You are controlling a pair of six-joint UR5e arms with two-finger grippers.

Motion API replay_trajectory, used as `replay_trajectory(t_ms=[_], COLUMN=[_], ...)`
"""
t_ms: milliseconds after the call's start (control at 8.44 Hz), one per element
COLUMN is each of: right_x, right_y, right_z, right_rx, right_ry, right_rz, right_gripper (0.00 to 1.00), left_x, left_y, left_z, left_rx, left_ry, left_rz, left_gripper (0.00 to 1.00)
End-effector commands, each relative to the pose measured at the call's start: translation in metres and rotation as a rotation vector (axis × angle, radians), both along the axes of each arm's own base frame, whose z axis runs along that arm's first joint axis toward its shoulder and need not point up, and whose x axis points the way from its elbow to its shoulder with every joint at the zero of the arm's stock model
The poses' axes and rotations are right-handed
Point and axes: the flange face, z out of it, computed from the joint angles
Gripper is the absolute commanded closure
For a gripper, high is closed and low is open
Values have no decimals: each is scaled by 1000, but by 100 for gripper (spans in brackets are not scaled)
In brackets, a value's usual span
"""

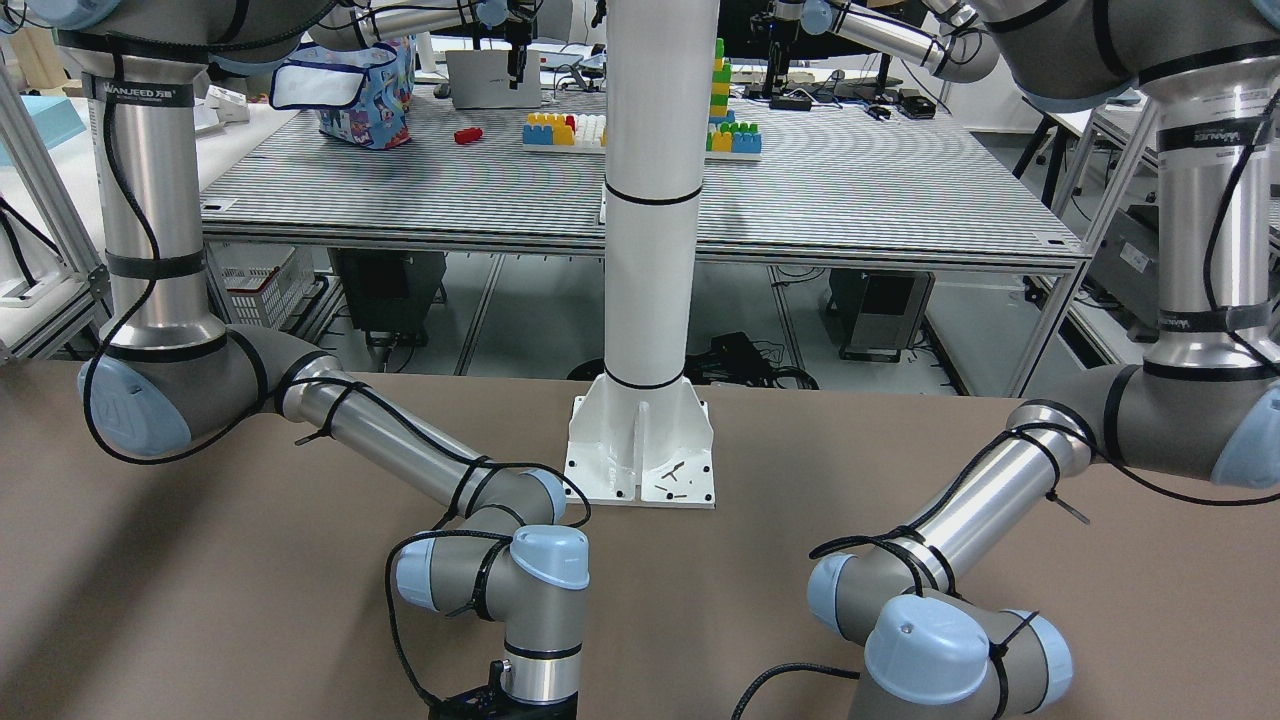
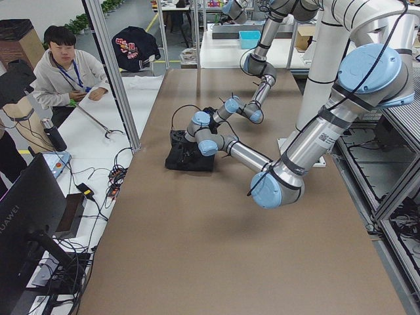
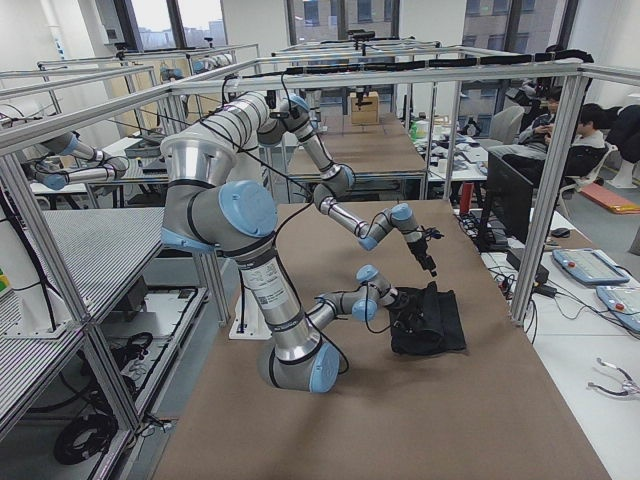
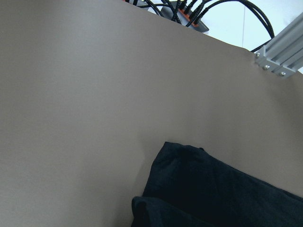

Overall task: Fold clothes
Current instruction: 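Lower the folded end onto the shirt near the collar with both grippers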

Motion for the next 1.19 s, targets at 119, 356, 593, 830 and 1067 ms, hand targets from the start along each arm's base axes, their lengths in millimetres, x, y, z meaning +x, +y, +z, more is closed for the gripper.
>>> replay_trajectory(t_ms=[119, 356, 593, 830, 1067], right_x=[6, 19, 36, 36, 42], right_y=[-10, -25, -49, -106, -132], right_z=[-15, -21, -20, -30, -18], right_rx=[18, 20, 11, -10, 11], right_ry=[-12, -21, -14, 49, 103], right_rz=[13, 32, 37, 63, 52], right_gripper=[86, 100, 100, 100, 100], left_x=[0, -1, -2, -15, -18], left_y=[0, 0, 2, 16, 19], left_z=[2, 2, 8, 11, 15], left_rx=[-1, -1, -3, 7, 7], left_ry=[-2, -3, -6, 7, 7], left_rz=[-1, -3, -4, 0, 0], left_gripper=[0, 0, 0, 0, 0])
